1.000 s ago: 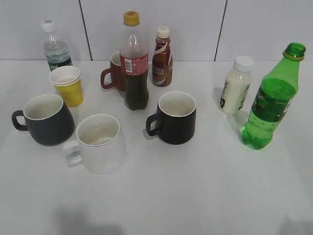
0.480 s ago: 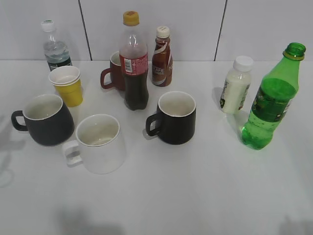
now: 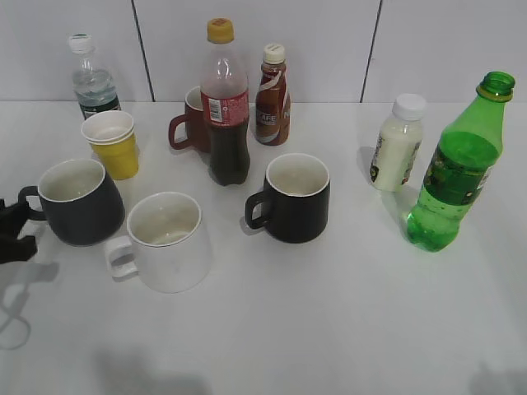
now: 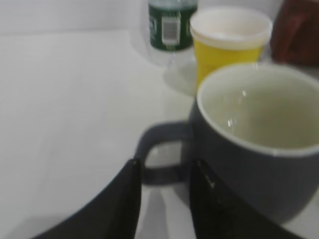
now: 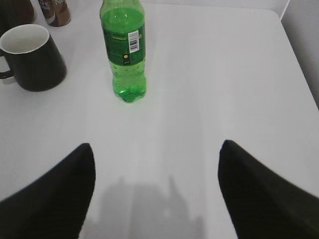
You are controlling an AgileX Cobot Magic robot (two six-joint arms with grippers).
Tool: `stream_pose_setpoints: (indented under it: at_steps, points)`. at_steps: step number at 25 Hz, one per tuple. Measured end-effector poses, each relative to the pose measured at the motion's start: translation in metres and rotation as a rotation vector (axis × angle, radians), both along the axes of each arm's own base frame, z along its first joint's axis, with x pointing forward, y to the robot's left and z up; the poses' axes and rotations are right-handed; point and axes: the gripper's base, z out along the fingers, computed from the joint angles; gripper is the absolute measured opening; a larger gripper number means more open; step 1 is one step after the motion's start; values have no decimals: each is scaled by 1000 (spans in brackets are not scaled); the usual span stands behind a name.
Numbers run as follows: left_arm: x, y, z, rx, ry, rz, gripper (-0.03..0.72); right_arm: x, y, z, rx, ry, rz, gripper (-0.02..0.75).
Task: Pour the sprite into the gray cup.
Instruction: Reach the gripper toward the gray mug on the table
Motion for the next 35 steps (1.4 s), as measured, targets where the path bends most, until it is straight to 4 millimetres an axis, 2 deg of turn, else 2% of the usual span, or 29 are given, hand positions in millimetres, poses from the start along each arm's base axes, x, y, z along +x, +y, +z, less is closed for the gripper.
stream_pose_setpoints:
  at_steps: [8,16,25,35]
  points:
    - [14,0,-21,13,49,-1,272,0,0,0,0,0,0,573]
    - [31,0,-32,14,50,3,272,0,0,0,0,0,0,573]
    - [38,11,-31,12,32,24,272,0,0,0,0,0,0,573]
    - [53,8,-25,19,-28,-100,272,0,0,0,1,0,1,574]
